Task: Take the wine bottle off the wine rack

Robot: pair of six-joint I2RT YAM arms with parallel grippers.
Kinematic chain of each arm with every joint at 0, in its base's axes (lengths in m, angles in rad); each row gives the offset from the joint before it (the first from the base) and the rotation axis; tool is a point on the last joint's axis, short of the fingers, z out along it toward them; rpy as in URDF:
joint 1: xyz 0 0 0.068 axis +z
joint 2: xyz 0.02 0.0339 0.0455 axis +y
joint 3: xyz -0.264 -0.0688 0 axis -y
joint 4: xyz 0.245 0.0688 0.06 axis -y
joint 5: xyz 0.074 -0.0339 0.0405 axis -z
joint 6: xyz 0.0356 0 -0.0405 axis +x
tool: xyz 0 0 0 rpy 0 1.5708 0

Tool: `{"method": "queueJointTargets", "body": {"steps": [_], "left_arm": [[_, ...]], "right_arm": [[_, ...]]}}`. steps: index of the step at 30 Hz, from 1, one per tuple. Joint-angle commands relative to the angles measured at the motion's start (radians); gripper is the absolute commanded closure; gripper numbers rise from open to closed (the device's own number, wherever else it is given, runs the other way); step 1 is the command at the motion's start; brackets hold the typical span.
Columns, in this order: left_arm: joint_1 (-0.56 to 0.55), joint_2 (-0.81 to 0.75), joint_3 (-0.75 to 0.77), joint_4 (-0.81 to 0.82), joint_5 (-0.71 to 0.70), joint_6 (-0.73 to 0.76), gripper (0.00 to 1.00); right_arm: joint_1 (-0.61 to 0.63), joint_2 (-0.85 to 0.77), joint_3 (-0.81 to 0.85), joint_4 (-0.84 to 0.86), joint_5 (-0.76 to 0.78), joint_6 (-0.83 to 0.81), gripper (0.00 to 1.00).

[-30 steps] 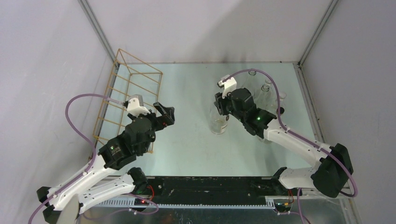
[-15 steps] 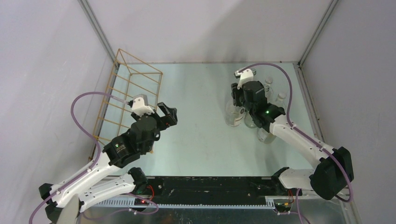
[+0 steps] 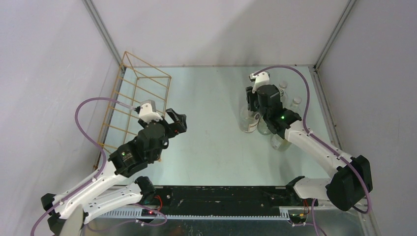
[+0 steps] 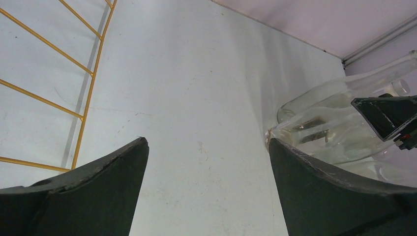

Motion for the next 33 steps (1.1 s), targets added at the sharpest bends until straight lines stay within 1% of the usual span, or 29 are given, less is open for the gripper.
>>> {"method": "queueJointTargets", "body": {"steps": [1, 2, 4, 6, 7, 8, 9, 10, 12, 14, 18, 19, 22, 23, 26, 33], "left_arm": [[0.007, 0.001, 0.0, 0.019, -0.029, -0.016, 0.0], [0.008, 0.003, 0.004, 0.007, -0.032, -0.02, 0.0], [0.007, 0.007, 0.011, -0.005, -0.037, -0.022, 0.0], [0.008, 0.01, 0.015, -0.009, -0.039, -0.022, 0.0], [0.008, 0.011, 0.016, -0.009, -0.044, -0.022, 0.0], [0.008, 0.014, 0.022, -0.013, -0.046, -0.022, 0.0], [0.008, 0.015, 0.027, -0.019, -0.054, -0.018, 0.0], [0.008, 0.021, 0.048, -0.043, -0.063, -0.002, 0.0], [0.007, 0.027, 0.091, -0.101, -0.107, 0.011, 0.0], [0.007, 0.024, 0.128, -0.132, -0.154, 0.039, 0.0], [0.007, 0.006, 0.205, -0.19, -0.19, 0.136, 0.0], [0.007, 0.002, 0.244, -0.241, -0.196, 0.154, 0.0], [0.008, -0.016, 0.293, -0.315, -0.195, 0.184, 0.0], [0.008, -0.033, 0.3, -0.334, -0.188, 0.198, 0.0], [0.008, -0.075, 0.285, -0.363, -0.164, 0.204, 0.0], [0.007, -0.143, 0.238, -0.477, -0.144, 0.152, 0.0]], "right_arm": [[-0.007, -0.035, 0.043, -0.03, 0.059, -0.042, 0.63], [-0.006, -0.039, 0.043, -0.033, 0.054, -0.041, 0.57], [-0.006, -0.049, 0.043, -0.037, 0.047, -0.038, 0.52], [-0.007, -0.064, 0.043, -0.036, 0.043, -0.036, 0.42], [-0.007, -0.078, 0.043, -0.035, 0.041, -0.035, 0.4], [-0.006, -0.087, 0.043, -0.032, 0.03, -0.035, 0.33], [-0.005, -0.109, 0.043, -0.029, 0.025, -0.039, 0.29], [-0.006, -0.122, 0.049, -0.034, 0.012, -0.042, 0.23], [-0.002, -0.162, 0.084, -0.071, 0.001, -0.048, 0.18], [0.001, -0.192, 0.13, -0.115, -0.014, -0.049, 0.17], [0.026, -0.27, 0.21, -0.217, -0.11, -0.041, 0.16], [0.031, -0.285, 0.223, -0.235, -0.127, -0.036, 0.16], [0.045, -0.374, 0.227, -0.322, -0.154, 0.034, 0.15], [0.047, -0.392, 0.218, -0.352, -0.187, 0.048, 0.15], [0.06, -0.479, 0.188, -0.409, -0.22, 0.1, 0.15], [0.067, -0.693, 0.056, -0.517, -0.155, 0.168, 0.13]]}}
